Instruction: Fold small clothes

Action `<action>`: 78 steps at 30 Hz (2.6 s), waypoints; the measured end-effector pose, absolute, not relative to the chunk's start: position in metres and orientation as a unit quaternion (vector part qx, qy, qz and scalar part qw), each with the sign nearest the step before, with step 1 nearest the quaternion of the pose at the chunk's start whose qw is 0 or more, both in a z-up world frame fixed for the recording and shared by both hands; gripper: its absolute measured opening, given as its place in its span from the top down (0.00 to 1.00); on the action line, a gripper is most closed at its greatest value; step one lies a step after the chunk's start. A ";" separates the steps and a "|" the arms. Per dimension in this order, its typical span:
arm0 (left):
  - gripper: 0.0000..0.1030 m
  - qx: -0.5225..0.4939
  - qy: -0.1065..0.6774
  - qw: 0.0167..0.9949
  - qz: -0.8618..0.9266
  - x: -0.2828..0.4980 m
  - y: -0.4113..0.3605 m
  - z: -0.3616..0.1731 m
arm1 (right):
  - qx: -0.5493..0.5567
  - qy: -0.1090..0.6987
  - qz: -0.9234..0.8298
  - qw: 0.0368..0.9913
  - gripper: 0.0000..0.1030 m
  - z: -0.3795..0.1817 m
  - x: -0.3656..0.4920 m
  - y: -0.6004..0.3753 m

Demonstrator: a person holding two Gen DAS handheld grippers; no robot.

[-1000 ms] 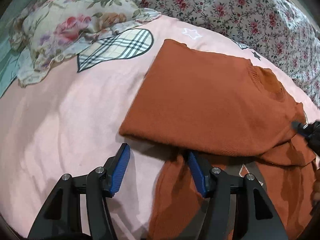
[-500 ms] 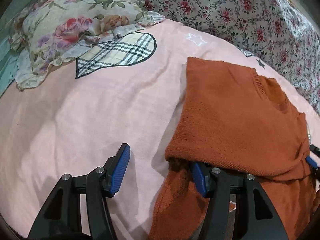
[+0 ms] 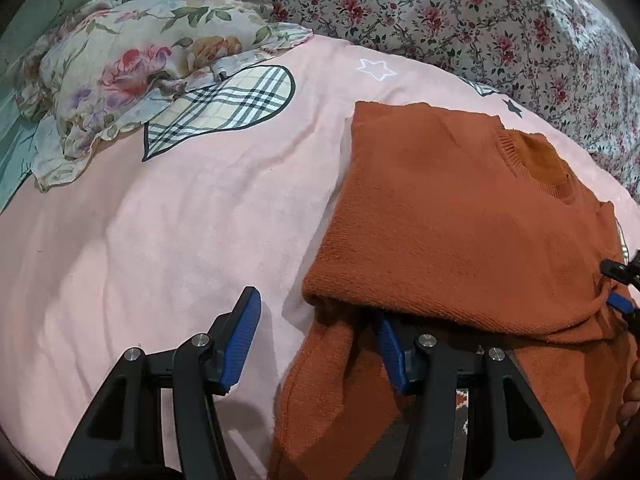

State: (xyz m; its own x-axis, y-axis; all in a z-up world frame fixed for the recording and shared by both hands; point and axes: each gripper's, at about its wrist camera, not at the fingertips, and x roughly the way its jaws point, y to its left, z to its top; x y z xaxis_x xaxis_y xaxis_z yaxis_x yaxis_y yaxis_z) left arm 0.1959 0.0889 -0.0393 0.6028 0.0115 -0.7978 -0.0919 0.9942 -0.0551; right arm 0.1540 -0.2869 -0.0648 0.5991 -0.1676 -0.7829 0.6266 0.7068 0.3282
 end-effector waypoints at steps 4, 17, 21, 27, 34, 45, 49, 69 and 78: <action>0.46 -0.051 0.447 0.892 0.025 0.198 0.094 -0.040 | 0.280 0.382 -0.226 0.851 0.84 -0.067 0.154 -0.296; 0.46 -0.112 0.453 0.884 0.023 0.203 0.115 -0.041 | 0.329 0.346 -0.160 0.864 0.83 -0.069 0.107 -0.340; 0.47 -0.130 0.453 0.882 0.017 0.203 0.120 -0.041 | 0.315 0.347 -0.160 0.869 0.87 -0.066 0.108 -0.336; 0.47 -0.183 0.450 0.874 0.007 0.202 0.132 -0.044 | 0.238 0.302 -0.143 0.912 0.93 -0.030 0.102 -0.315; 0.47 -0.232 0.456 0.859 -0.014 0.200 0.146 -0.045 | 0.270 0.366 -0.168 0.875 0.87 -0.065 0.087 -0.337; 0.48 -0.174 0.474 0.860 -0.070 0.126 0.145 -0.022 | 0.240 0.356 -0.140 0.892 0.60 -0.030 -0.002 -0.324; 0.38 -0.140 0.502 0.845 -0.124 0.080 0.132 -0.024 | 0.240 0.359 -0.103 0.896 0.59 -0.024 -0.043 -0.316; 0.76 -0.080 0.538 0.819 -0.185 -0.042 0.111 -0.050 | 0.296 0.396 -0.016 0.869 0.68 -0.072 -0.154 -0.279; 0.97 -0.068 0.495 0.840 -0.211 -0.055 0.130 -0.020 | 0.314 0.347 0.013 0.884 0.92 -0.040 -0.189 -0.299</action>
